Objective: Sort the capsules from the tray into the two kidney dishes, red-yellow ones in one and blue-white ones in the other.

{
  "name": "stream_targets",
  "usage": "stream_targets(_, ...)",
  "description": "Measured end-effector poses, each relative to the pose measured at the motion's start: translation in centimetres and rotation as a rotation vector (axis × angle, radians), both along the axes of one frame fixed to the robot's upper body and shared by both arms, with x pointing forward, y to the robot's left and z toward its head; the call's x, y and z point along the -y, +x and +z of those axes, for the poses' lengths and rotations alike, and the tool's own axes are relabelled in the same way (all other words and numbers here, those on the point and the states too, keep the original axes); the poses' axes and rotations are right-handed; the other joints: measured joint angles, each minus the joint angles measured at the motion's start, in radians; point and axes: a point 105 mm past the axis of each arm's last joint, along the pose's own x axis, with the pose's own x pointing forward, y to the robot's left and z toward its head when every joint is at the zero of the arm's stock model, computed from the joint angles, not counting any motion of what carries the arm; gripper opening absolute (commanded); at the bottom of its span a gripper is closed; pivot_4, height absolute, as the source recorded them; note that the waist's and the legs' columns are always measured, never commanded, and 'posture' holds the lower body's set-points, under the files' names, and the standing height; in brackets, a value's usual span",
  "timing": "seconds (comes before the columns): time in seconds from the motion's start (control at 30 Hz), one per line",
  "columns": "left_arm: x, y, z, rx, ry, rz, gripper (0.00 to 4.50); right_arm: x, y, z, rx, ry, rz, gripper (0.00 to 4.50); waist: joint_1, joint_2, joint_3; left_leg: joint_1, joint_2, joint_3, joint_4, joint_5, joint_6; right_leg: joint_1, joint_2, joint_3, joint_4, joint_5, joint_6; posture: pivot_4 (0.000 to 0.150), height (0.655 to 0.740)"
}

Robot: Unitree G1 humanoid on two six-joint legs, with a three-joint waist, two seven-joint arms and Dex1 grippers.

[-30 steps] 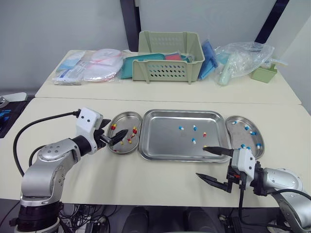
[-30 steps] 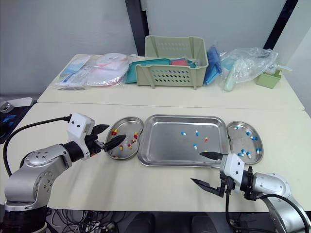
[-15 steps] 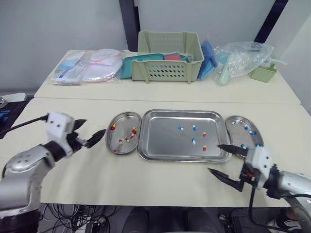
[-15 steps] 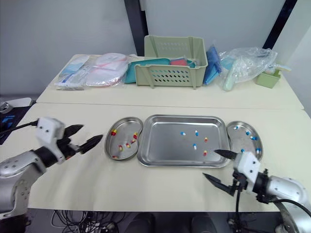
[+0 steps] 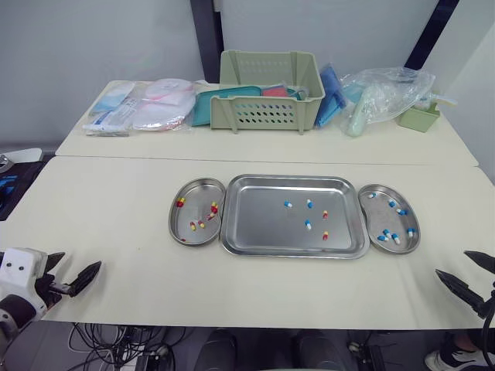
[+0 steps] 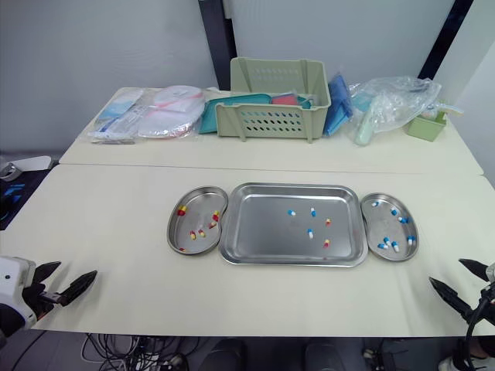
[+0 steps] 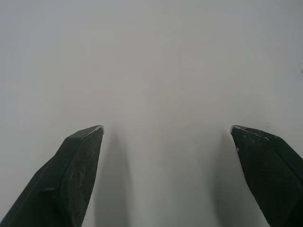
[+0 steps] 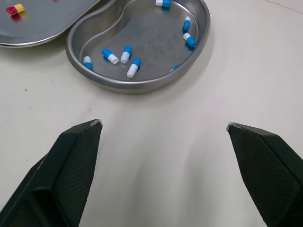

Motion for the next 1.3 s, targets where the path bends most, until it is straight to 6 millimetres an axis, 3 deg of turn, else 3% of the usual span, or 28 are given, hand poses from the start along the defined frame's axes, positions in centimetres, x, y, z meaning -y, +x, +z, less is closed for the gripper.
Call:
stream_targets(0.13, 0.7, -1.0, -0.2, -0.022, 0.007, -0.052, 4.46, 0.5, 0.4, 0.1, 0.012, -0.005, -0.020, 4.50, 0.000, 0.000, 0.000, 0.000, 0.000, 0.000, 0.000, 0.000, 0.000, 0.000, 0.000, 0.000, 0.000, 0.000, 0.000, 0.150, 0.7400)
stream_targets(0.23, 2.6, -1.8, 0.4, -0.032, 0.005, -0.173, 4.46, 1.0, 0.5, -0.1, 0.000, -0.025, -0.032, 4.50, 0.000, 0.000, 0.000, 0.000, 0.000, 0.000, 0.000, 0.000, 0.000, 0.000, 0.000, 0.000, 0.000, 0.000, 0.000, 0.150, 0.7400)
stream_targets(0.37, 7.9, -1.9, 2.1, -0.005, -0.021, -0.415, 4.46, 1.3, 0.4, -0.1, -0.020, -0.030, -0.022, 4.50, 0.002, 0.001, 0.000, 0.000, 0.000, 0.001, 0.000, 0.000, 0.000, 0.001, 0.000, 0.001, 0.000, 0.000, 0.000, 0.150, 0.7400)
stream_targets(0.5, 14.4, -1.9, 2.6, 0.044, -0.123, -0.618, 4.46, 1.2, 0.2, -0.2, -0.034, -0.035, -0.012, 4.50, 0.002, 0.002, -0.001, 0.000, 0.000, 0.001, 0.000, 0.000, 0.000, 0.001, 0.000, 0.001, -0.001, 0.000, 0.000, 0.150, 0.7400)
stream_targets(0.57, 16.4, -1.7, 2.7, 0.067, -0.171, -0.666, 4.46, 1.2, -0.1, -0.4, -0.048, -0.037, -0.007, 4.50, 0.002, 0.002, -0.001, 0.000, 0.000, 0.001, 0.000, 0.000, 0.000, 0.001, 0.000, 0.001, -0.001, 0.000, 0.000, 0.150, 0.7400)
stream_targets(0.73, 19.7, -0.6, 2.9, 0.121, -0.229, -0.740, 4.46, 0.7, -1.4, -0.8, -0.091, -0.061, 0.017, 4.50, 0.002, 0.006, -0.003, 0.000, -0.001, 0.001, 0.000, 0.000, 0.000, 0.001, 0.000, 0.001, -0.001, 0.000, 0.000, 0.150, 0.7400)
stream_targets(0.9, 20.4, -0.1, 2.7, 0.133, -0.238, -0.763, 4.46, -0.2, -2.9, -0.7, -0.138, -0.107, 0.083, 4.50, -0.001, 0.008, -0.004, 0.000, 0.000, 0.001, 0.000, 0.000, 0.000, 0.001, 0.000, 0.001, -0.001, 0.000, 0.000, 0.150, 0.7400)
stream_targets(1.07, 21.1, -0.1, 2.1, 0.126, -0.265, -0.783, 4.46, -5.6, -4.0, 0.0, -0.175, -0.048, 0.299, 4.50, -0.001, 0.009, -0.006, 0.000, 0.000, 0.001, 0.000, 0.000, 0.000, 0.001, 0.000, 0.001, -0.001, 0.000, 0.000, 0.150, 0.7400)
stream_targets(1.27, 21.8, -0.2, 1.8, 0.130, -0.277, -0.802, 4.46, -14.5, -2.9, 0.5, -0.104, 0.033, 0.540, 4.50, 0.000, 0.009, -0.006, 0.000, 0.000, 0.000, 0.000, 0.000, 0.000, 0.001, 0.000, 0.000, -0.001, 0.000, 0.000, 0.150, 0.7400)
stream_targets(1.3, 21.9, -0.2, 1.8, 0.132, -0.279, -0.806, 4.46, -15.2, -2.5, 0.7, -0.091, 0.038, 0.552, 4.50, 0.000, 0.009, -0.006, 0.000, 0.000, 0.000, 0.001, 0.000, 0.000, 0.001, 0.000, 0.000, -0.001, 0.000, 0.000, 0.150, 0.7400)
